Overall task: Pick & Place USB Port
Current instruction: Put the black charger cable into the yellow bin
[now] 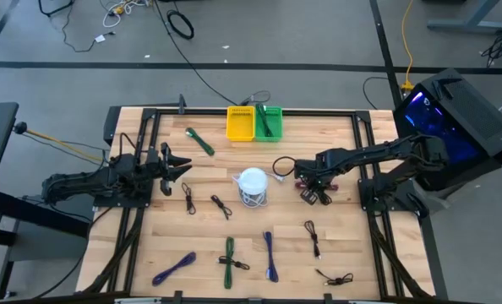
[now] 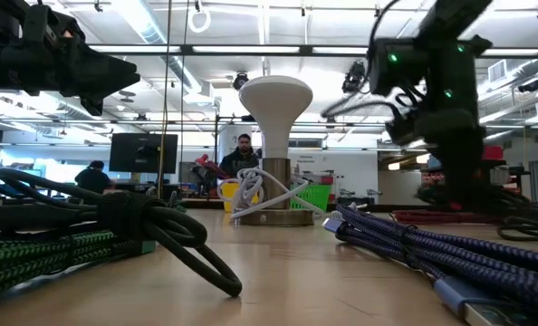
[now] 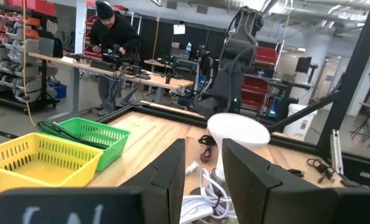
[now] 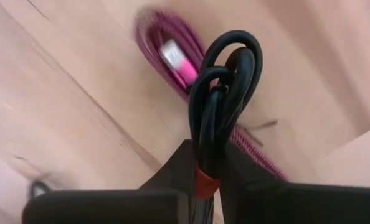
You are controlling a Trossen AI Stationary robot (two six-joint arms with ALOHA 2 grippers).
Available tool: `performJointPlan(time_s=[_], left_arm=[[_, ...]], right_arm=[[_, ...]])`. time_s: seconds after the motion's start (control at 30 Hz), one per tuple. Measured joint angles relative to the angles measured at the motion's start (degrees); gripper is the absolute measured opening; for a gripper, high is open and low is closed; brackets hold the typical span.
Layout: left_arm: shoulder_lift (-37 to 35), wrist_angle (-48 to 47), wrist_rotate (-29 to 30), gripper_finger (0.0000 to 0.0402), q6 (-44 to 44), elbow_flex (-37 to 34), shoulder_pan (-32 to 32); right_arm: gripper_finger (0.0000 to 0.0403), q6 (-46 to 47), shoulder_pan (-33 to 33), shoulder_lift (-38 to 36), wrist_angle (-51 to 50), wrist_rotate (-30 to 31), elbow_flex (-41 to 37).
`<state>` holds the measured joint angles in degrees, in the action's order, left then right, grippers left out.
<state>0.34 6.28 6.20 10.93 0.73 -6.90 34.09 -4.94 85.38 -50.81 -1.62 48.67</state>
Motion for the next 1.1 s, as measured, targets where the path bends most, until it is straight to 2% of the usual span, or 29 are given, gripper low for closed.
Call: performJointPlan(time_s=[0.27, 0.37, 0.47, 0.53, 0.63, 0.73, 0.83, 0.93, 1.1], left_arm=[[0.02, 0.60, 4.25, 0.0110, 1.05, 0.00, -0.02], [0.02, 3.98, 4.00, 0.0110, 1.27, 0.00, -0.02], [0.02, 8.54, 0.90, 0.0110, 1.99, 0.00, -0.02], [0.37, 10.95, -0.60, 0.0110, 3.38, 0.02, -0.02], [1.74, 11.81, -0.63, 0.0110, 4.60, 0.02, 0.01], [5.16, 15.50, -0.35, 0.0110, 4.78, 0.02, -0.01], [10.59, 22.58, -1.80, 0.0110, 3.31, 0.02, 0.00], [17.38, 29.51, -1.92, 0.0110, 2.05, 0.15, 0.00], [30.00, 32.11, -2.99, 0.0132, 1.77, 4.77, 0.01]], right_arm=[[0.0030, -6.68, -0.13, 0.00, 0.82, 7.06, 12.32], [0.0030, -10.45, -0.68, 0.00, 4.33, 9.32, 16.10], [0.0030, -14.83, -1.78, 0.00, 10.97, 10.60, 18.43], [0.0030, -17.60, -2.76, 0.00, 16.56, 9.54, 19.55], [0.0030, -21.29, -3.79, 0.00, 27.36, 4.62, 20.68], [0.0029, -23.99, -3.81, 0.00, 39.24, -1.71, 20.78], [0.0029, -25.56, -3.77, 0.00, 45.85, -5.91, 20.80], [0.0029, -26.08, -3.81, 0.02, 48.25, -5.91, 20.80], [0.0029, -26.62, -3.79, 0.02, 50.49, -5.89, 20.79]])
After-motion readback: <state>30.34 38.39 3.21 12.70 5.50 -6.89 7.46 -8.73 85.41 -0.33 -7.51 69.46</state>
